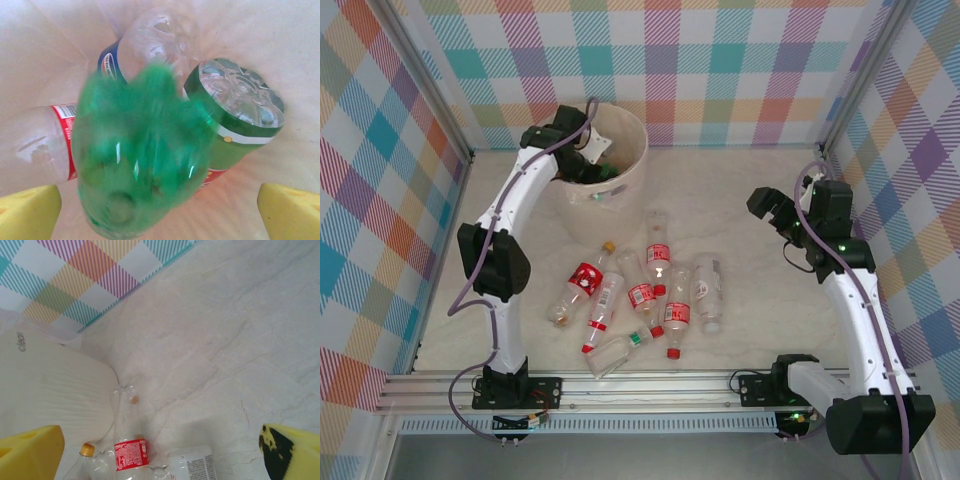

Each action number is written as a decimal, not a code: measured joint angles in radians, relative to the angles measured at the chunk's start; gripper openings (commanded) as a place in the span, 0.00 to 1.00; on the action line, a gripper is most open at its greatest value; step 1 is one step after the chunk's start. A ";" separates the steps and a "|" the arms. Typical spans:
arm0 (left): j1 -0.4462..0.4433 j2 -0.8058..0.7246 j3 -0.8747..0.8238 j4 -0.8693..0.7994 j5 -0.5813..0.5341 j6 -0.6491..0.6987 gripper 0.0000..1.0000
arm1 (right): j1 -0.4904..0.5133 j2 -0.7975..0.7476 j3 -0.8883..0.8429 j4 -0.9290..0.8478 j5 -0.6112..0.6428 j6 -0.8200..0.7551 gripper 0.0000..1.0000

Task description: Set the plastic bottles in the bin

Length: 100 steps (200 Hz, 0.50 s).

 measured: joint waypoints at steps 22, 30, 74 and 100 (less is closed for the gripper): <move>0.000 -0.034 0.021 0.008 -0.028 -0.019 1.00 | 0.000 0.043 0.000 -0.001 -0.030 -0.009 0.99; 0.000 -0.049 0.030 0.016 -0.039 -0.029 1.00 | 0.000 0.052 0.000 -0.001 -0.040 -0.014 0.99; 0.011 -0.134 0.077 0.066 -0.102 -0.137 1.00 | 0.000 0.077 0.023 -0.021 -0.121 -0.042 0.99; 0.015 -0.210 0.050 0.121 -0.144 -0.207 1.00 | 0.008 0.138 0.073 -0.065 -0.158 -0.064 0.97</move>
